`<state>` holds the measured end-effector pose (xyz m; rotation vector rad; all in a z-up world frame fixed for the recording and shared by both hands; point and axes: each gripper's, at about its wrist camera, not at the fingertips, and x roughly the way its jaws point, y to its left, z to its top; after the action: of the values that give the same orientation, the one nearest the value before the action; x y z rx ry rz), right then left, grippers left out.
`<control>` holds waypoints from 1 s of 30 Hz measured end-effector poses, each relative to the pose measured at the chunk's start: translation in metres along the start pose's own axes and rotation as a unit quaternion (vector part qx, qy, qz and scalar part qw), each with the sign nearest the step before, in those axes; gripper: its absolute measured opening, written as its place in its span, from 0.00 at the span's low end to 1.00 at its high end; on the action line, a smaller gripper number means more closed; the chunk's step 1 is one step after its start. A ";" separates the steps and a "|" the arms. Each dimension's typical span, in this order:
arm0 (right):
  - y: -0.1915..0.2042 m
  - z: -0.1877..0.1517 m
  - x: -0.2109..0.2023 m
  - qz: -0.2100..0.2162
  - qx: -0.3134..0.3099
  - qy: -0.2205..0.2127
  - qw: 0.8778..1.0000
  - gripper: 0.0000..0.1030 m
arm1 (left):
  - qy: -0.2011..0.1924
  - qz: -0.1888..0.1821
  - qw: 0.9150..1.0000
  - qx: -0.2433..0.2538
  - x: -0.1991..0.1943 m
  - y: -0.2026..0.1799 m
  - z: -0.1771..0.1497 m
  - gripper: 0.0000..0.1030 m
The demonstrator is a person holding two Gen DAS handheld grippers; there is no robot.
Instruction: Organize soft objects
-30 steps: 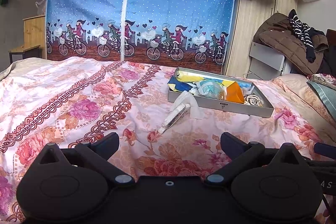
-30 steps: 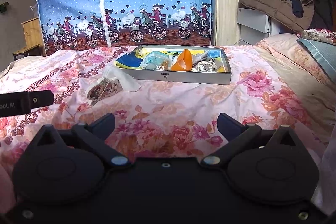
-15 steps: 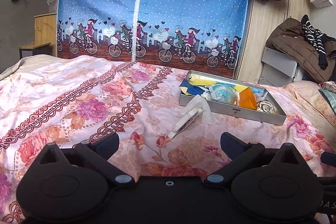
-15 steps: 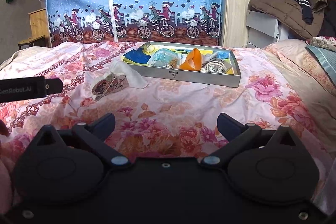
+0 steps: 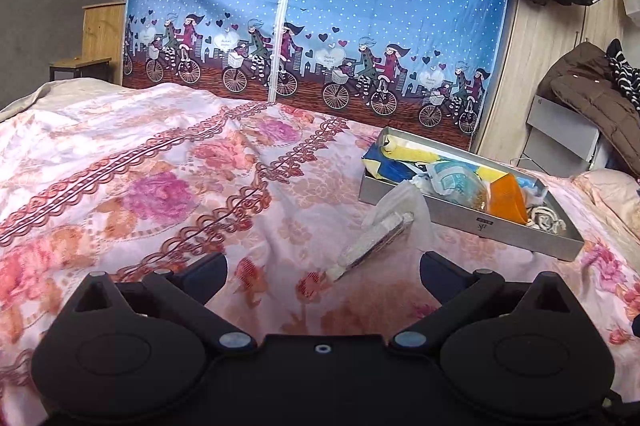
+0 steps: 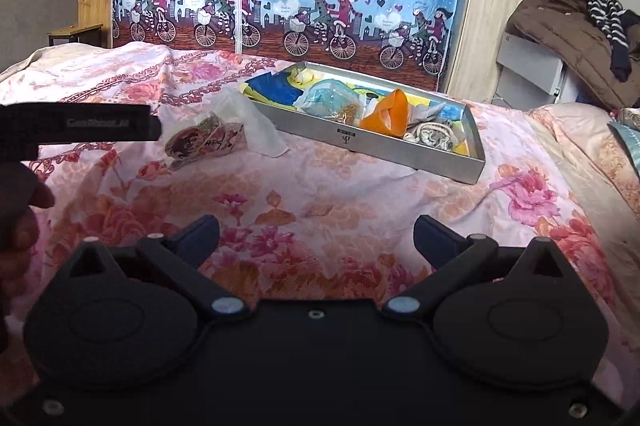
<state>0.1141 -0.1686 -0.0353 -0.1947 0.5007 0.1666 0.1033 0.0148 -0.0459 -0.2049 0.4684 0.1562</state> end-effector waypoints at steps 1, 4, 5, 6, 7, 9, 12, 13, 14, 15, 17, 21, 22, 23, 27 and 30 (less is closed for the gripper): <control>-0.002 0.001 0.004 0.002 0.003 0.002 1.000 1.00 | -0.003 -0.002 1.000 0.008 0.009 -0.003 0.000 0.99; -0.010 0.006 0.020 0.008 0.012 0.009 1.000 1.00 | -0.017 -0.023 0.998 0.052 0.032 -0.013 0.000 0.99; -0.013 0.008 0.024 0.010 0.015 0.011 1.000 1.00 | -0.022 -0.027 0.997 0.072 0.039 -0.015 -0.001 0.98; -0.017 0.012 0.029 0.012 0.021 0.011 1.000 1.00 | -0.025 -0.029 0.995 0.095 0.045 -0.018 -0.003 0.97; -0.022 0.016 0.034 0.015 0.027 0.009 0.999 1.00 | -0.026 -0.031 0.992 0.116 0.050 -0.020 -0.005 0.97; -0.031 0.028 0.050 0.024 0.037 0.005 0.999 1.00 | -0.017 -0.036 0.988 0.148 0.059 -0.022 -0.008 0.95; -0.033 0.051 0.077 0.052 0.027 0.005 0.998 1.00 | -0.009 -0.046 0.987 0.154 0.064 -0.024 -0.008 0.92; -0.030 0.060 0.087 0.067 0.020 0.008 0.998 1.00 | -0.012 -0.049 0.987 0.154 0.064 -0.024 -0.008 0.91; -0.026 0.069 0.097 0.085 0.013 0.014 0.996 1.00 | -0.012 -0.052 0.986 0.156 0.065 -0.024 -0.008 0.90; -0.020 0.078 0.107 0.106 0.004 0.020 0.994 1.00 | -0.011 -0.054 0.986 0.159 0.066 -0.024 -0.009 0.88; -0.007 0.091 0.121 0.141 -0.009 0.023 0.990 1.00 | -0.002 -0.062 0.985 0.163 0.071 -0.024 -0.009 0.82; 0.028 0.107 0.142 0.179 -0.054 0.045 0.981 0.99 | 0.009 -0.069 0.985 0.157 0.077 -0.022 -0.008 0.73; 0.036 0.109 0.146 0.179 -0.067 0.048 0.980 0.99 | 0.011 -0.069 0.986 0.153 0.078 -0.020 -0.007 0.70; 0.042 0.110 0.149 0.178 -0.077 0.049 0.980 0.99 | 0.015 -0.068 0.987 0.147 0.080 -0.018 -0.007 0.67; 0.060 0.121 0.167 0.191 -0.084 0.062 0.976 0.93 | 0.029 -0.076 0.988 0.132 0.084 -0.013 -0.005 0.53; 0.065 0.127 0.173 0.203 -0.064 0.081 0.974 0.78 | 0.035 -0.077 0.987 0.138 0.085 -0.013 -0.006 0.44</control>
<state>0.3088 -0.0583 -0.0207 -0.2302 0.6911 0.5880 0.1784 0.0093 -0.0882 0.0251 0.5358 -0.0682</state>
